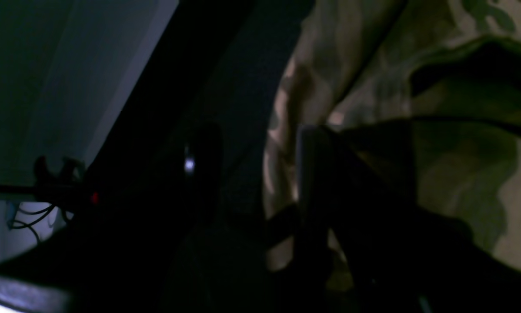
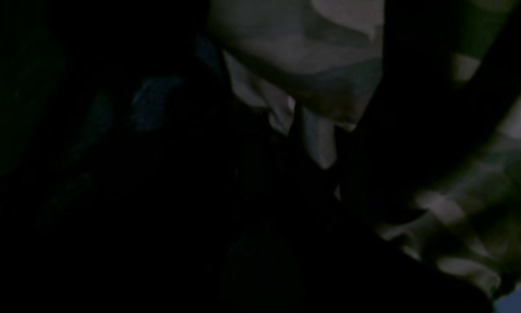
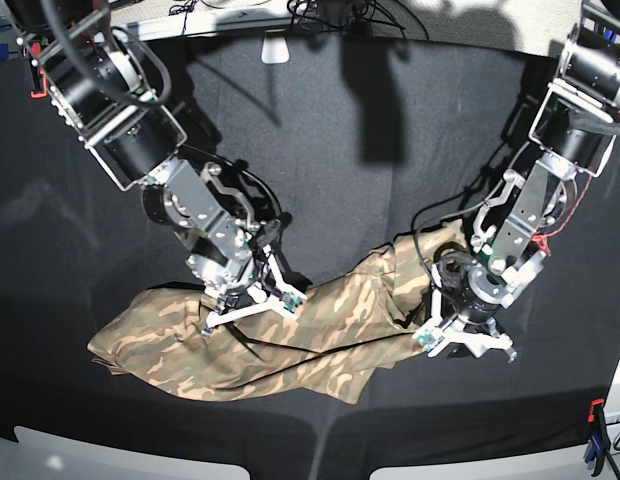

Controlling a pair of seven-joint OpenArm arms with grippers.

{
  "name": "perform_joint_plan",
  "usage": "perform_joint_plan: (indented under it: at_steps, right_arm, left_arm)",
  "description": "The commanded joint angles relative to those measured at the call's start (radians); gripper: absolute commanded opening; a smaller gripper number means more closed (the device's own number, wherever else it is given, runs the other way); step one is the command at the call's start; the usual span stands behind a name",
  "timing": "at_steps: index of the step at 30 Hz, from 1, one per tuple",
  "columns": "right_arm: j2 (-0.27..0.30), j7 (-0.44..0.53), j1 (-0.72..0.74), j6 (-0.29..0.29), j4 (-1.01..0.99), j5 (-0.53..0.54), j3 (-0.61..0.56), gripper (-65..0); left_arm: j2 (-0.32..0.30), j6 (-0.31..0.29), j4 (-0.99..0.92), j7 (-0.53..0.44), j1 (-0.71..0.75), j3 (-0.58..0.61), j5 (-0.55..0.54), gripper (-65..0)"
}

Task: Layout the t-shirt on the table in an organized manner, then fold the t-shirt properly
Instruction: 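Lift the grasped shirt edge with both grippers and pull it back, then drag the shirt with both grippers, pulling the grippers apart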

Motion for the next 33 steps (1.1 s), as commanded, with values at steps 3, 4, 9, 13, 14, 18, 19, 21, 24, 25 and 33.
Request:
perform_joint_plan:
  at_steps: [3,4,9,13,14,18,19,21,24,25,33]
  right_arm:
    - [-0.014,-0.064,0.034,-0.018,0.034,-0.008,0.006,-65.0]
    - [-0.012,-0.087,0.033,-0.018,0.051,-0.008,0.006,-65.0]
    - [0.032,-0.183,0.029,-0.017,0.191,-0.005,0.006,-65.0]
    - [0.114,-0.233,0.008,-0.015,0.377,0.044,0.007,-65.0]
    - [0.136,-0.251,0.008,-0.016,0.423,0.068,0.008,-65.0]
    - [0.183,-0.299,0.002,-0.015,0.527,0.109,0.059,-65.0]
    - [0.185,-0.296,0.002,-0.015,0.534,0.109,0.087,-65.0]
    - [0.184,-0.291,0.003,-0.015,0.539,0.109,0.155,-65.0]
    - [0.184,-0.279,0.003,-0.015,0.555,0.109,0.282,-65.0]
    - [0.184,-0.279,0.003,-0.014,0.562,0.109,0.328,-65.0]
    - [0.207,-0.291,0.000,0.090,0.581,0.116,0.631,-65.0]
  left_arm:
    - [-0.006,0.016,0.016,-0.003,-0.031,-0.010,0.019,-39.2]
    - [-0.006,0.017,0.016,0.007,-0.032,-0.010,0.021,-39.2]
    - [-0.006,0.047,0.016,0.029,-0.033,-0.010,0.020,-39.2]
    - [-0.006,0.074,0.016,0.029,-0.033,-0.010,0.020,-39.2]
    - [-0.006,0.080,0.016,0.029,-0.033,-0.010,0.020,-39.1]
    - [-0.006,0.087,0.016,0.029,-0.033,-0.010,0.020,-39.2]
    - [-0.006,0.087,0.016,0.030,-0.033,-0.010,0.020,-39.2]
    - [-0.006,0.087,0.016,0.030,-0.033,-0.010,0.020,-39.2]
    - [-0.006,0.087,0.016,0.030,-0.033,-0.010,0.020,-39.2]
    - [-0.006,0.087,0.016,0.030,-0.033,-0.010,0.020,-39.2]
    - [-0.006,0.087,0.059,0.164,-0.032,-0.010,0.016,-39.2]
